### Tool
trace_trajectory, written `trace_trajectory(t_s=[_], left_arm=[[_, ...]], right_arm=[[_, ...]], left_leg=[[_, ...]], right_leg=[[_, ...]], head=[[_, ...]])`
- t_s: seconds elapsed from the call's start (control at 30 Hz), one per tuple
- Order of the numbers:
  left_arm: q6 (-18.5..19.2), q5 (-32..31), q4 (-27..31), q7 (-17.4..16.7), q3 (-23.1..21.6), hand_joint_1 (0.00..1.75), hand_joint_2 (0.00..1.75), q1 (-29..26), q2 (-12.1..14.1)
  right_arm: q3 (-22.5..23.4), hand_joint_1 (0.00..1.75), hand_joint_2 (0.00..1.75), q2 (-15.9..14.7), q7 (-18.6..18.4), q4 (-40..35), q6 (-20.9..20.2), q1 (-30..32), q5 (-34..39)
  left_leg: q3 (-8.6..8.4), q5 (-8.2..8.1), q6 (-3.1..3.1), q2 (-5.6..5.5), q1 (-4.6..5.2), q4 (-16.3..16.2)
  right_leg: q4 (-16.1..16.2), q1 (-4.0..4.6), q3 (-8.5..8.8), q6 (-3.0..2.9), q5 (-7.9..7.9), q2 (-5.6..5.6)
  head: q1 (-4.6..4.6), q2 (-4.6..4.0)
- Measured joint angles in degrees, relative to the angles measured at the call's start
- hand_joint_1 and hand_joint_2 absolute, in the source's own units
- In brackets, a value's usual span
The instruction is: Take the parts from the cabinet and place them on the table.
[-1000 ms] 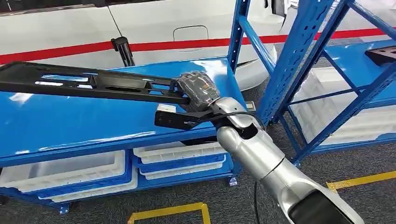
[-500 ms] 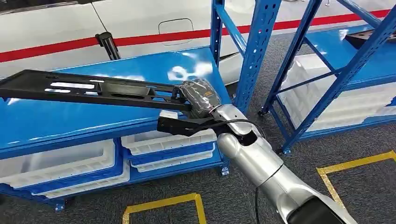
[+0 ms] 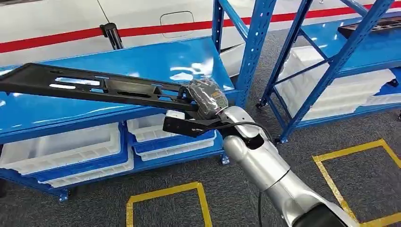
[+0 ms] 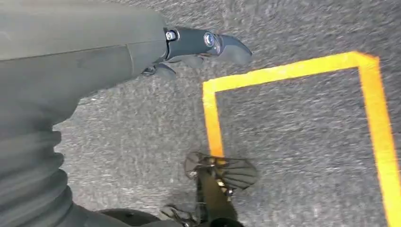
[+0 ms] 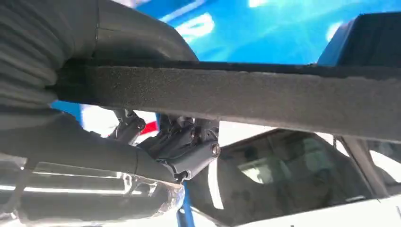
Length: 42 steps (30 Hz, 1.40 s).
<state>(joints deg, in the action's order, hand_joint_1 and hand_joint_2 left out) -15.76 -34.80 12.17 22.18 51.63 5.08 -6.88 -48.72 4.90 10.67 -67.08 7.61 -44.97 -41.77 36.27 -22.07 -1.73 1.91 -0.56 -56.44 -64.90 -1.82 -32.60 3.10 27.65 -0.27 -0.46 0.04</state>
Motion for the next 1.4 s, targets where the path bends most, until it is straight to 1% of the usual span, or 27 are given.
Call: trace_trajectory(t_s=[0.03, 0.07, 0.17, 0.23, 0.3, 0.33, 0.37, 0.43, 0.5, 0.53, 0.57, 0.67, 0.7, 0.73, 0.8, 0.83, 0.87, 0.93, 1.0, 1.03, 1.07, 1.17, 1.2, 1.27, 1.33, 1.37, 1.4], left_arm=[[0.00, 0.00, 0.00, 0.02, 0.00, 0.00, 1.75, 0.00, 0.04], [0.02, 0.00, 0.00, 0.04, 0.00, 0.00, 1.75, 0.01, 0.04], [0.06, 0.00, 0.00, 0.09, 0.00, 0.00, 1.75, -0.12, 0.04], [0.11, 0.04, 0.00, 0.13, 0.00, 0.00, 1.75, -0.21, 0.11], [0.17, 0.04, -0.02, 0.15, 0.00, 0.00, 1.75, -0.21, 0.04], [0.17, 0.04, -0.02, 0.15, 0.00, 0.00, 1.75, -0.16, 0.04], [0.20, 0.00, -0.02, 0.15, 0.00, 0.00, 1.75, -0.16, 0.04], [0.28, -0.02, -0.02, 0.15, 0.00, 0.00, 1.75, -0.16, 0.04], [0.33, -0.11, -0.02, 0.15, 0.00, 0.00, 1.75, -0.10, 0.04], [0.35, -0.11, 0.07, 0.15, 0.00, 0.00, 1.75, 0.01, 0.26], [0.35, -0.11, 0.07, 0.31, 0.00, 0.00, 1.75, 0.06, 0.22], [0.33, -0.15, 0.07, 0.59, 0.00, 0.00, 1.75, 0.03, 0.28], [0.35, -0.15, 0.04, 0.63, 0.02, 0.00, 1.75, 0.05, 0.26], [0.35, -0.15, 0.07, 0.66, 0.02, 0.00, 1.75, 0.25, 0.24], [0.35, 0.00, 0.07, 0.66, 0.02, 0.00, 1.75, 0.30, 0.24], [0.33, 0.00, 0.07, 0.66, 0.04, 0.00, 1.75, 0.26, 0.24], [0.33, 0.07, 0.07, 0.63, 0.04, 0.00, 1.75, 0.27, 0.24], [0.33, 0.09, 0.04, 0.59, 0.04, 0.00, 1.75, 0.27, 0.15], [0.31, 0.15, 0.04, 0.57, 0.04, 0.00, 1.75, 0.29, 0.07], [0.28, 0.15, 0.07, 0.52, 0.04, 0.00, 1.75, 0.31, 0.11], [0.13, 0.15, 0.07, 0.46, 0.04, 0.00, 1.75, 0.35, 0.11], [-0.09, 0.13, 0.07, 0.22, 0.04, 0.00, 1.75, 0.21, 0.11], [-0.24, 0.13, 0.07, 0.09, 0.07, 0.00, 1.75, 0.01, 0.15], [-0.42, 0.11, 0.04, -0.11, 0.07, 0.00, 1.75, -0.10, 0.15], [-0.48, 0.09, 0.05, -0.24, 0.07, 0.00, 1.75, -0.11, 0.13], [-0.50, 0.07, 0.04, -0.24, 0.07, 0.00, 1.75, -0.08, 0.17], [-0.53, 0.07, 0.04, -0.28, 0.07, 0.00, 1.75, -0.09, 0.20]], right_arm=[[0.13, 1.75, 1.75, 0.06, -0.02, -0.24, -0.02, -0.01, -0.02], [0.37, 1.75, 1.75, 0.09, -0.06, -0.39, -0.02, 0.09, -0.02], [0.42, 1.75, 1.75, -0.06, -0.24, -0.41, -0.04, 0.53, -0.02], [0.44, 1.75, 1.75, -0.15, -0.37, -0.41, -0.11, 0.64, -0.07], [0.44, 1.75, 1.75, 0.00, -0.37, -0.41, -0.15, 0.65, -0.13], [0.44, 1.75, 1.75, -0.02, -0.37, -0.41, -0.24, 0.72, -0.15], [0.50, 1.75, 1.75, -0.11, -0.37, -0.35, -0.33, 0.77, -0.20], [0.68, 1.75, 1.75, -0.31, -0.37, -0.26, -0.61, 0.78, -0.46], [0.96, 1.75, 1.75, -0.29, -0.15, -0.26, -0.72, 0.71, -0.63], [1.20, 1.75, 1.75, -0.11, 0.00, -0.26, -0.72, 0.68, -0.68], [1.40, 1.75, 1.75, -0.04, 0.07, -0.26, -0.74, 0.58, -0.70], [1.53, 1.75, 1.75, 0.15, 0.70, -0.06, -0.98, 0.26, -0.63], [1.68, 1.75, 1.75, 0.09, 0.83, 0.07, -1.01, 0.16, -0.63], [1.73, 1.75, 1.75, 0.02, 1.01, 0.24, -1.07, -0.17, -0.61], [1.73, 1.75, 1.75, 0.02, 1.35, 0.59, -1.29, -0.37, -0.59], [1.70, 1.75, 1.75, 0.02, 1.42, 0.72, -1.36, -0.30, -0.57], [1.68, 1.75, 1.75, 0.04, 1.42, 0.94, -1.44, -0.27, -0.57], [1.68, 1.75, 1.75, 0.07, 1.42, 1.27, -1.68, -0.27, -0.59], [1.66, 1.75, 1.75, 0.41, 1.42, 1.36, -1.73, -0.35, -0.57], [1.66, 1.75, 1.75, 0.70, 1.42, 1.36, -1.75, -0.49, -0.52], [1.66, 1.75, 1.75, 1.18, 1.42, 1.33, -1.75, -0.64, -0.48], [1.64, 1.75, 1.75, 1.27, 1.44, 1.42, -1.75, -0.51, -0.15], [1.66, 1.75, 1.75, 1.22, 1.42, 1.53, -1.77, -0.44, -0.15], [1.64, 1.75, 1.75, 1.46, 1.40, 1.62, -1.77, -0.44, -0.11], [1.64, 1.75, 1.75, 1.55, 1.40, 1.64, -1.77, -0.39, 0.00], [1.64, 1.75, 1.75, 1.55, 1.42, 1.64, -1.77, -0.27, 0.02], [1.64, 1.75, 1.75, 1.55, 1.42, 1.68, -1.77, -0.12, 0.02]], left_leg=[[0.77, 0.23, 0.31, -0.01, 0.41, -0.52], [1.06, 0.80, 0.70, 0.05, 0.41, -0.72], [2.03, 2.32, 1.44, 0.07, -0.12, -0.76], [3.33, -2.77, 1.90, -0.97, -0.53, -4.37], [5.20, -9.31, 2.32, -1.46, -0.61, -12.27], [5.95, -11.17, 2.41, -1.47, -0.60, -16.22], [5.98, -11.21, 2.38, -1.47, -0.60, -18.63], [2.77, -7.66, 1.78, -1.49, -0.56, -16.41], [-3.81, -5.33, 0.55, -1.90, -0.26, -7.93], [-6.89, -7.44, -0.42, -2.33, 0.02, -2.92], [-8.52, -8.23, -0.32, -2.29, 0.24, 0.09], [-7.92, -6.83, -1.40, -2.16, 1.10, 0.29], [-7.67, -5.28, -1.53, -1.69, 0.11, 1.91], [-7.30, -4.46, -1.62, -1.54, 0.43, 2.32], [-5.54, -2.98, -1.96, -1.31, 0.42, 2.15], [-4.67, -2.35, -1.95, -1.15, 0.46, 2.12], [-3.68, -1.59, -1.78, -1.03, 0.44, 2.02], [-1.95, -0.29, -1.29, -0.85, 0.30, 1.91], [-0.36, 0.65, -0.57, -0.79, 0.06, 1.31], [0.37, 0.93, -0.14, -0.80, 0.17, 0.62], [1.35, 1.16, 0.18, -0.80, 0.36, -0.17], [2.17, 2.87, 1.16, -0.86, 0.01, -0.20], [2.64, 2.88, 1.48, -0.91, -0.33, -0.34], [4.28, -3.56, 2.08, -1.43, -0.63, -4.42], [6.13, -9.39, 2.51, -1.46, -0.71, -12.56], [6.71, -10.44, 2.59, -1.48, -0.71, -16.63], [6.31, -9.43, 2.55, -1.48, -0.72, -18.31]], right_leg=[[5.22, 0.24, 4.13, -0.18, 1.42, -0.23], [7.50, 0.64, 4.59, -0.87, 2.87, 0.10], [7.28, 0.20, 2.77, -2.14, 2.16, 0.25], [7.20, 0.16, 2.52, -3.63, 0.99, 0.09], [7.15, 0.57, 0.93, -4.13, -0.31, 0.11], [7.11, 0.78, 0.10, -4.18, -0.96, 0.14], [7.09, 0.99, -0.68, -4.19, -1.57, 0.15], [7.07, 1.32, -2.22, -4.08, -2.76, 0.28], [7.09, 1.56, -3.24, -3.96, -3.82, 0.43], [7.09, 1.48, -3.51, -3.66, -4.26, 0.44], [7.09, 1.44, -3.69, -3.18, -4.74, 0.32], [8.00, 1.02, -3.75, -1.87, -6.38, 0.33], [7.52, 1.43, -4.34, -1.91, -6.22, 0.35], [6.46, 1.46, -5.47, -2.15, -4.13, 0.38], [-0.63, 1.17, -7.68, -3.10, 2.12, 0.37], [-5.04, 0.91, -8.67, -2.98, 4.19, 0.36], [-9.02, 0.71, -9.33, -2.26, 4.83, 0.35], [-9.12, 0.23, -7.10, -0.22, 2.04, 0.34], [-1.46, -0.19, -1.09, 0.92, -0.30, 0.24], [3.93, -0.54, 2.80, 0.74, 0.78, 0.11], [8.34, 0.26, 5.78, 0.23, 2.57, 0.35], [7.45, 0.55, 3.67, -1.32, 2.00, 0.39], [7.65, -0.33, 2.92, -2.27, 1.39, 0.24], [7.59, -0.09, 1.92, -3.58, 0.07, 0.07], [7.53, 0.21, 0.45, -3.75, -1.14, 0.06], [7.46, 0.34, -0.38, -3.72, -1.81, 0.07], [7.38, 0.36, -1.15, -3.60, -2.37, 0.08]], head=[[0.20, -0.02], [-0.18, 0.00], [-0.33, 0.00], [-0.39, -0.02], [-0.50, -0.02], [-0.50, -0.02], [-0.55, -0.02], [-0.55, -0.02], [-0.50, -0.02], [-0.43, -0.02], [-0.39, 0.00], [-0.57, 0.00], [-0.52, -0.02], [-0.48, -0.02], [0.07, -0.02], [-0.09, 0.00], [0.07, 0.00], [0.02, -0.02], [0.00, -0.02], [0.07, -0.02], [0.11, -0.02], [-0.28, 0.00], [-0.22, -0.02], [-0.48, -0.02], [-0.50, -0.02], [-0.48, 0.00], [-0.50, 0.00]])
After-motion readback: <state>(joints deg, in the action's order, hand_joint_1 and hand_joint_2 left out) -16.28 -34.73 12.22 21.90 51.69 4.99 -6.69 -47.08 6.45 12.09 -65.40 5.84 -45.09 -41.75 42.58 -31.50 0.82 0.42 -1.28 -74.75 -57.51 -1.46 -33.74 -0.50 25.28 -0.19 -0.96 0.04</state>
